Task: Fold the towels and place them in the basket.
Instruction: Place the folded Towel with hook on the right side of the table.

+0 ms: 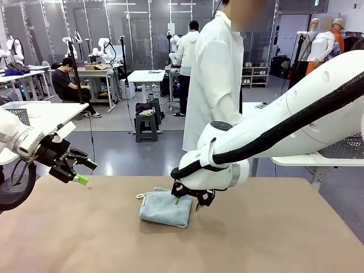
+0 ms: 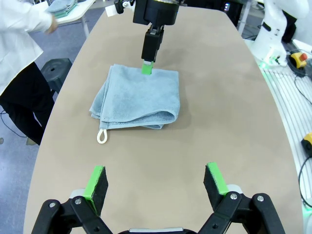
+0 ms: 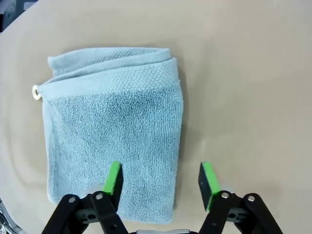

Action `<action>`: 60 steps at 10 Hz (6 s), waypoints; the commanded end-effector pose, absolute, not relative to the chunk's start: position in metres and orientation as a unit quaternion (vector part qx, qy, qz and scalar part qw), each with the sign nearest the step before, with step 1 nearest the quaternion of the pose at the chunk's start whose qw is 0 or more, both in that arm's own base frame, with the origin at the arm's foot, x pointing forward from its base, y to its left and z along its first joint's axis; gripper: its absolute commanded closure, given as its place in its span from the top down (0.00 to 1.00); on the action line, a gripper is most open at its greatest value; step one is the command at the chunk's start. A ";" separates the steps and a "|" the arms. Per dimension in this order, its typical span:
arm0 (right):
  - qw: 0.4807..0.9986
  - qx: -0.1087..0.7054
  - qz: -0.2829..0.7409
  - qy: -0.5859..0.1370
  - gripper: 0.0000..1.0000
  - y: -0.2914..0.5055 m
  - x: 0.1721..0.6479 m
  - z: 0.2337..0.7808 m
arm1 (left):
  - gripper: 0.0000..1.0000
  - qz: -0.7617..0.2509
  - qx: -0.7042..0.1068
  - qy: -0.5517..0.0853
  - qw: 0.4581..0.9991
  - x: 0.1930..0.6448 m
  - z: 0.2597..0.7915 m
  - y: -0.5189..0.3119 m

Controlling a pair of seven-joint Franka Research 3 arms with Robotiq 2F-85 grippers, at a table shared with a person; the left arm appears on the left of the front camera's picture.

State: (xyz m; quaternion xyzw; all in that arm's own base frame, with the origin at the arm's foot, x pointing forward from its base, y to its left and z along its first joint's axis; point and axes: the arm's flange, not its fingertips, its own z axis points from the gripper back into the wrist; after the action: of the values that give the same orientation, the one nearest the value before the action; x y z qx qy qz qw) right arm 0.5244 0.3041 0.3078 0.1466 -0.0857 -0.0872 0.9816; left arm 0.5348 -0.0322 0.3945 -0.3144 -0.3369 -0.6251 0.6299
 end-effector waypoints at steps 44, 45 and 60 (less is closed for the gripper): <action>0.989 0.043 -0.046 -0.132 0.04 -0.104 0.598 0.295 | 1.00 -0.624 -0.312 -0.335 0.634 0.533 0.397 -0.033; 0.988 0.039 -0.046 -0.142 0.09 -0.105 0.598 0.296 | 1.00 -0.624 -0.312 -0.335 0.634 0.533 0.397 -0.033; 0.949 0.065 -0.013 -0.307 0.87 -0.062 0.374 0.566 | 1.00 -0.624 -0.312 -0.335 0.634 0.533 0.397 -0.033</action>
State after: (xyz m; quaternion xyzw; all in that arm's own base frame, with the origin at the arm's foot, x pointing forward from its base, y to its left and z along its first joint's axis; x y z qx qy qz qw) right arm 0.3969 -0.0648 0.5532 0.0482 -0.3063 -0.0205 0.9505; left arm 0.5347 -0.0322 0.3949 -0.3142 -0.3371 -0.6253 0.6298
